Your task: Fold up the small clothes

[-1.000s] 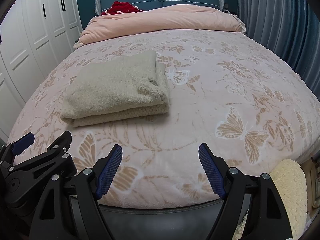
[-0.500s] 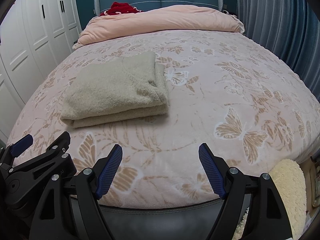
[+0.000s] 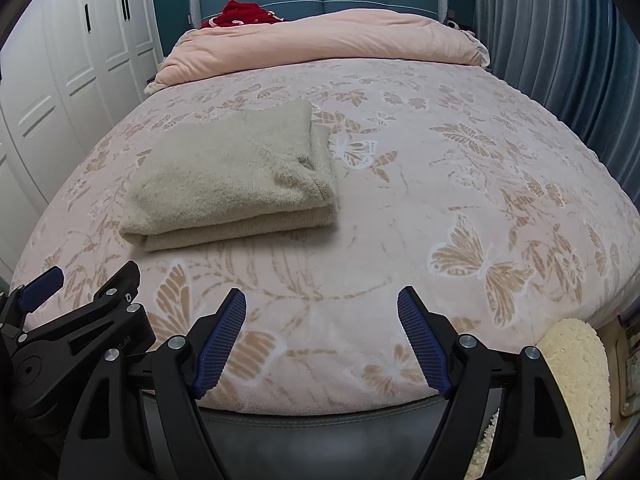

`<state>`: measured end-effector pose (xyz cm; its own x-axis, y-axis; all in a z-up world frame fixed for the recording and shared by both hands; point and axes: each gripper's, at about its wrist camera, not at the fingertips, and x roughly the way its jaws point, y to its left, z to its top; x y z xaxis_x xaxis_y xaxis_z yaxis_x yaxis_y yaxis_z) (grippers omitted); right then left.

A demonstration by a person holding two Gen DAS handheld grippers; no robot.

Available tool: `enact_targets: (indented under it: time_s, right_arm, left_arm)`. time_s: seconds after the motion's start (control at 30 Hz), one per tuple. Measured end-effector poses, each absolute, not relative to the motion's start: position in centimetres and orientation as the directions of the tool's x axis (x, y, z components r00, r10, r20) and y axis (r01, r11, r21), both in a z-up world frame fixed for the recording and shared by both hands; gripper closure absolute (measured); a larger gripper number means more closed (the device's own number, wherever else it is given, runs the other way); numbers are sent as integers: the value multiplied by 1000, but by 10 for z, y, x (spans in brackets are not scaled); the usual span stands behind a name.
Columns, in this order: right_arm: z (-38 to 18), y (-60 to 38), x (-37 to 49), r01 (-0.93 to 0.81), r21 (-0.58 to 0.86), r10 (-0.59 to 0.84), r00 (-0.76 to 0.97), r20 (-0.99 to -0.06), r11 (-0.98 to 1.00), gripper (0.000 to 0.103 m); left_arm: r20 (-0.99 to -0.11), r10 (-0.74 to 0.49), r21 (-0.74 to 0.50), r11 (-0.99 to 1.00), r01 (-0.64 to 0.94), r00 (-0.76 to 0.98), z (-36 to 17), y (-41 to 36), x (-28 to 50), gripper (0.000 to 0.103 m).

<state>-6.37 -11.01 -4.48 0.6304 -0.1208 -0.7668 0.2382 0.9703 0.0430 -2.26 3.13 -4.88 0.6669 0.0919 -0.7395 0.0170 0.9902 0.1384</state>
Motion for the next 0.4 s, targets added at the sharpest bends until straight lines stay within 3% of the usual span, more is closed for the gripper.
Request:
enact_targets:
  time_s: [0.4]
  right_arm:
    - [-44, -108, -64, 247, 43, -126, 628, -768, 968, 26]
  left_arm:
    - [-754, 54, 110, 993, 45, 655, -49, 31, -22, 28]
